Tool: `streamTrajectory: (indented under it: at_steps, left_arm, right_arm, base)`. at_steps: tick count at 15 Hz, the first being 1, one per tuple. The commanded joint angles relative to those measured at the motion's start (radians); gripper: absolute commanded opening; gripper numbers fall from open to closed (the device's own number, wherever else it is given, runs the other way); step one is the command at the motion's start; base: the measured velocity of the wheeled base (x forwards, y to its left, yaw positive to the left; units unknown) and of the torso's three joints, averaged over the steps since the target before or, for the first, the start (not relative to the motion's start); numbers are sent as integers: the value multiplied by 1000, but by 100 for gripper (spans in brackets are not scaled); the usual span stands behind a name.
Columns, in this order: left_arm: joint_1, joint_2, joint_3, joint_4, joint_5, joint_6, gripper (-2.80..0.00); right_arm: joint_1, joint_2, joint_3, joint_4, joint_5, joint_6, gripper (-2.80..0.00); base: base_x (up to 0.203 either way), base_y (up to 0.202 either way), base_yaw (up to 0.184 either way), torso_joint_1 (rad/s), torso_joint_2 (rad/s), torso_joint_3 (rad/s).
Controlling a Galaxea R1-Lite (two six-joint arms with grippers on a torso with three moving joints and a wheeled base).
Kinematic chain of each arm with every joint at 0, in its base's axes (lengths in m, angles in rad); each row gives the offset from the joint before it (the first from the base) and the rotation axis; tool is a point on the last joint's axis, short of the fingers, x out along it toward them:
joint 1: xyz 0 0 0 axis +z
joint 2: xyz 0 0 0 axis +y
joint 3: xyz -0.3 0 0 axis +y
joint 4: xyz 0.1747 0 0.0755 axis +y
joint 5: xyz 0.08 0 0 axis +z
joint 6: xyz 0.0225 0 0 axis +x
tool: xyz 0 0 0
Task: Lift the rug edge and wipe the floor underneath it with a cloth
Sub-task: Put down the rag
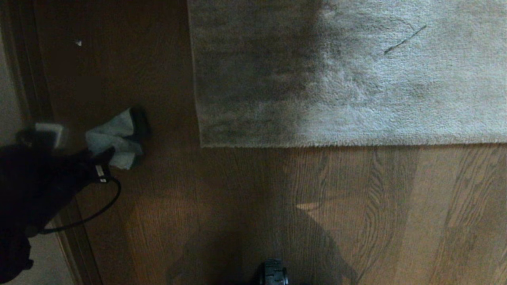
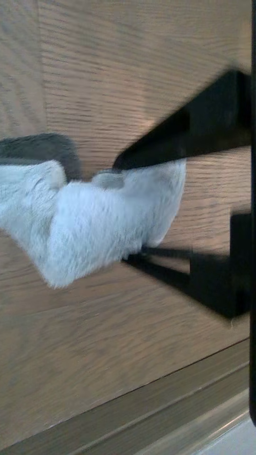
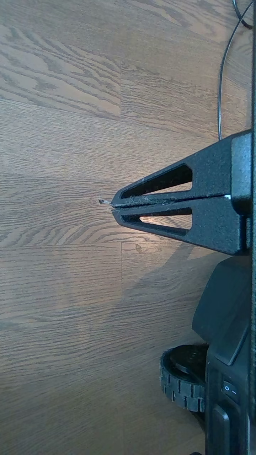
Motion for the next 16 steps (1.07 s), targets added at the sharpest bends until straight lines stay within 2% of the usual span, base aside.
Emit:
streamTrajectory:
  at_steps: [1, 9, 16]
  left_arm:
    - [1, -5, 29, -7, -5, -2, 0]
    - [1, -15, 106, -102, 3, -17, 0]
    - [12, -127, 172, -101, 3, -19, 0]
  right_arm:
    - [0, 1, 0, 0, 0, -1, -280]
    - [0, 1, 0, 0, 0, -1, -280]
    - [1, 1, 0, 0, 0, -1, -280]
  base:
    - [0, 0, 0, 0, 0, 0]
    - [0, 0, 0, 0, 0, 0]
    - [0, 0, 0, 0, 0, 0]
